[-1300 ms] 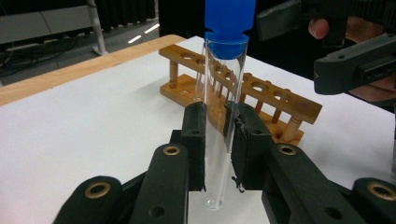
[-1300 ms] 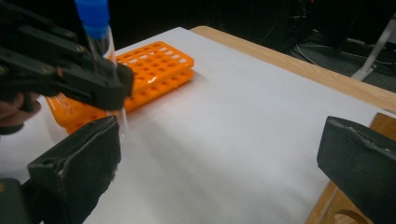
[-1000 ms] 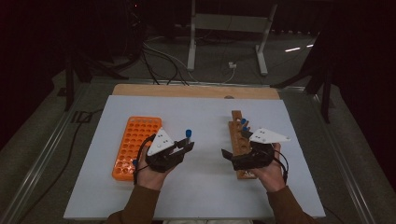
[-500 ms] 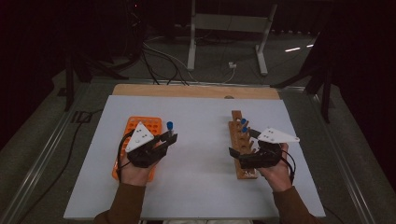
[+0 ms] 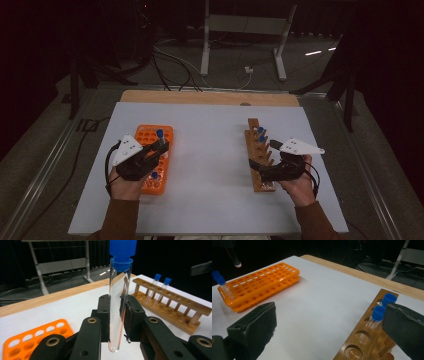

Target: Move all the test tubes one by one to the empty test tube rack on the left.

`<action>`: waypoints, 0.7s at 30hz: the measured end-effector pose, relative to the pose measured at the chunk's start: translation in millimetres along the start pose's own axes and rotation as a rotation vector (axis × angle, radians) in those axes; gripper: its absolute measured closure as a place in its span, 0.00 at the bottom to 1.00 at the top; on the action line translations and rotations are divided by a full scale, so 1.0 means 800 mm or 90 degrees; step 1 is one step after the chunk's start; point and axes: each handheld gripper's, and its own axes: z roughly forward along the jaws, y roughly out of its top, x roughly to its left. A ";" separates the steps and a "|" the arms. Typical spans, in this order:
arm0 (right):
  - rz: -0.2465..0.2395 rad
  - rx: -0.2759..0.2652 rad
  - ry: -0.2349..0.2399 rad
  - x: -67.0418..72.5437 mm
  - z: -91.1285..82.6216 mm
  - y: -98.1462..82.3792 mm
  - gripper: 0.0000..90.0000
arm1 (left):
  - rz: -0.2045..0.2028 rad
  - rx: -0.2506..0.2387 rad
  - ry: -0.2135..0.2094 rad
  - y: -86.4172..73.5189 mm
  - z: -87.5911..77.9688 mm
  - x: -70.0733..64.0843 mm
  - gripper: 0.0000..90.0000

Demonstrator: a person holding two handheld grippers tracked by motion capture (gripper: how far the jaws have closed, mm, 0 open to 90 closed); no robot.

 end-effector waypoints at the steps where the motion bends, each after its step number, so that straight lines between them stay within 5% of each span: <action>1: 0.000 0.000 0.000 0.000 -0.001 0.000 0.00 | -0.001 0.001 0.004 -0.002 -0.002 0.002 0.87; 21: 0.015 -0.005 -0.017 -0.012 -0.013 -0.013 0.00 | -0.028 0.012 0.061 -0.036 -0.035 0.030 0.87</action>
